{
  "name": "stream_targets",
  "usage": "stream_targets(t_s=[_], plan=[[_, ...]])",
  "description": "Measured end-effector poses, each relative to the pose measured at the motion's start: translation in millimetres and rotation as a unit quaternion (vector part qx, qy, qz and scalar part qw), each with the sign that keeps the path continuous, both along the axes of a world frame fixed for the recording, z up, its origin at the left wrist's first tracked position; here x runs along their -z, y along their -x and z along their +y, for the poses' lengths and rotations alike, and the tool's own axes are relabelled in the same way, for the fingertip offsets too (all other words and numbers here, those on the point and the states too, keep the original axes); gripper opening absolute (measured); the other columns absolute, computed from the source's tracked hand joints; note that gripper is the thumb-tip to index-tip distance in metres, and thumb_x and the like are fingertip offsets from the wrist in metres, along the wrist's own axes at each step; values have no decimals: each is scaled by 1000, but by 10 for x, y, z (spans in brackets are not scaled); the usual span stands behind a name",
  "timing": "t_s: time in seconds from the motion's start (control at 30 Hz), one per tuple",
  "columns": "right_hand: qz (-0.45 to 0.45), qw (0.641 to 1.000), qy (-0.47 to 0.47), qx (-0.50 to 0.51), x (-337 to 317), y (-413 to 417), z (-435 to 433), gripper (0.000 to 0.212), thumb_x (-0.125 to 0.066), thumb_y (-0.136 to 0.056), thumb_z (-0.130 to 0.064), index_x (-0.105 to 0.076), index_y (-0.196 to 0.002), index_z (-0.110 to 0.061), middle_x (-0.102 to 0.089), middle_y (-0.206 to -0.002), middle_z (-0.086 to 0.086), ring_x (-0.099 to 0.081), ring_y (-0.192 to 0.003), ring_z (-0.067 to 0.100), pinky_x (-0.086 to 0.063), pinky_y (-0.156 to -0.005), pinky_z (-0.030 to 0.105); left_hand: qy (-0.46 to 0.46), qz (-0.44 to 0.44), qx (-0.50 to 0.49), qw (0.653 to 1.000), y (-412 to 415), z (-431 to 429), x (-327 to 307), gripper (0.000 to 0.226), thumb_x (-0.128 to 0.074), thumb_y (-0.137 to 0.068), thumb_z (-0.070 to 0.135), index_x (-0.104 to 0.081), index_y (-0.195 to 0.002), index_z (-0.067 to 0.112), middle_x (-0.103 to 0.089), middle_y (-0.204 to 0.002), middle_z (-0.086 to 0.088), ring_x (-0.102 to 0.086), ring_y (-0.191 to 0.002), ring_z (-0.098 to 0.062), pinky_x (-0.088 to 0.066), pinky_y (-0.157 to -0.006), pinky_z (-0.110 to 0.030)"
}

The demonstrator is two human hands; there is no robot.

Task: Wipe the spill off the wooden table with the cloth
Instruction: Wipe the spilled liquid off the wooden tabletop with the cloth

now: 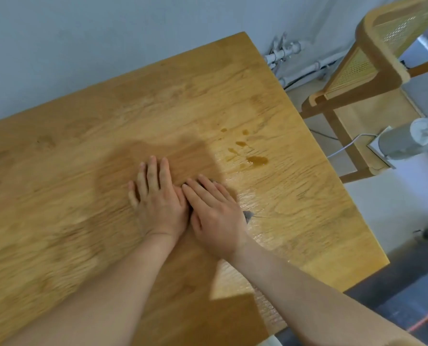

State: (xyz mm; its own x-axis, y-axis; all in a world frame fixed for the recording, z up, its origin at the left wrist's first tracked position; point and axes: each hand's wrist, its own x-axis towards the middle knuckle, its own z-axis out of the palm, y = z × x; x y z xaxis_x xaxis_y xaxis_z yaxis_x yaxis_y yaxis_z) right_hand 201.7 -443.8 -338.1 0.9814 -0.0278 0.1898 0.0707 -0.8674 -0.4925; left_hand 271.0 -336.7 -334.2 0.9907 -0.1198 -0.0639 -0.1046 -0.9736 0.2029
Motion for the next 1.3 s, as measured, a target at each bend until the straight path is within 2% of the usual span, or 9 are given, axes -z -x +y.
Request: stream_targets(t_s=[0.13,0.23,0.33,0.5,0.6,0.83,1.0,1.13,1.3], plan=[[20,1000,4,-19,-32,95,-638,39,-47,-95,-9,-59,-132,-9,-59,-136,6,-45,-136,24,-41,-110,42,-4,-4,-4,1000,21,-24,-24,60,-29,-86,30,-36,-144,15,-31,-154,-7,-22,-143,-27,-16,-113,-52],[49,988,43,142,-119,73,-1378,44,-49,-90,-4,-55,-133,-8,-59,-134,6,-45,-130,29,-40,-107,47,-8,5,-5,1000,39,-24,-35,57,-34,-90,27,-33,-146,16,-28,-155,-6,-18,-144,-26,-13,-115,-50],[67,957,56,277,-158,-128,-1345,49,-42,-89,-9,-51,-138,-8,-56,-139,6,-41,-130,29,-37,-110,46,-17,12,-3,1000,14,-22,-37,57,-35,-91,27,-30,-147,16,-25,-156,-6,-16,-144,-25,-11,-115,-50],[30,995,33,84,-19,-186,-428,46,-43,-91,-10,-55,-135,-9,-56,-139,7,-44,-135,25,-37,-110,44,-17,3,-2,1000,47,-27,-16,57,-37,-89,25,-31,-146,15,-27,-155,-7,-17,-144,-27,-12,-115,-51],[19,1000,22,-11,14,-238,-700,42,-41,-95,-14,-57,-134,-6,-58,-138,9,-47,-134,25,-39,-110,42,-13,-3,-9,1000,43,-28,-18,57,-40,-90,23,-32,-146,15,-28,-155,-7,-17,-144,-26,-12,-115,-50],[66,965,64,244,-85,-567,-1450,51,-37,-92,-12,-44,-143,-5,-47,-147,13,-37,-140,32,-30,-116,45,-27,-4,-5,1000,9,-41,-18,58,-33,-89,27,-33,-145,15,-29,-155,-7,-19,-144,-26,-15,-115,-51],[53,995,57,67,-27,-461,-550,51,-41,-91,-14,-49,-141,-10,-48,-147,7,-37,-141,26,-29,-116,43,-36,-21,-6,999,38,-45,-15,62,-27,-85,31,-38,-143,14,-34,-152,-8,-25,-142,-28,-20,-112,-53],[34,994,74,-69,-24,-546,-871,47,-42,-94,-22,-52,-140,-17,-52,-144,0,-42,-139,20,-31,-115,39,-41,-27,-10,999,27,-56,-18,60,-29,-85,30,-39,-142,14,-35,-151,-8,-25,-141,-27,-22,-111,-52],[59,988,85,111,-41,-1098,-1802,52,-37,-89,-22,-48,-138,-12,-52,-142,4,-41,-137,25,-35,-111,45,-53,-28,-9,998,30,-54,-8,58,-28,-87,29,-38,-142,13,-33,-152,-7,-22,-142,-26,-20,-113,-51]])
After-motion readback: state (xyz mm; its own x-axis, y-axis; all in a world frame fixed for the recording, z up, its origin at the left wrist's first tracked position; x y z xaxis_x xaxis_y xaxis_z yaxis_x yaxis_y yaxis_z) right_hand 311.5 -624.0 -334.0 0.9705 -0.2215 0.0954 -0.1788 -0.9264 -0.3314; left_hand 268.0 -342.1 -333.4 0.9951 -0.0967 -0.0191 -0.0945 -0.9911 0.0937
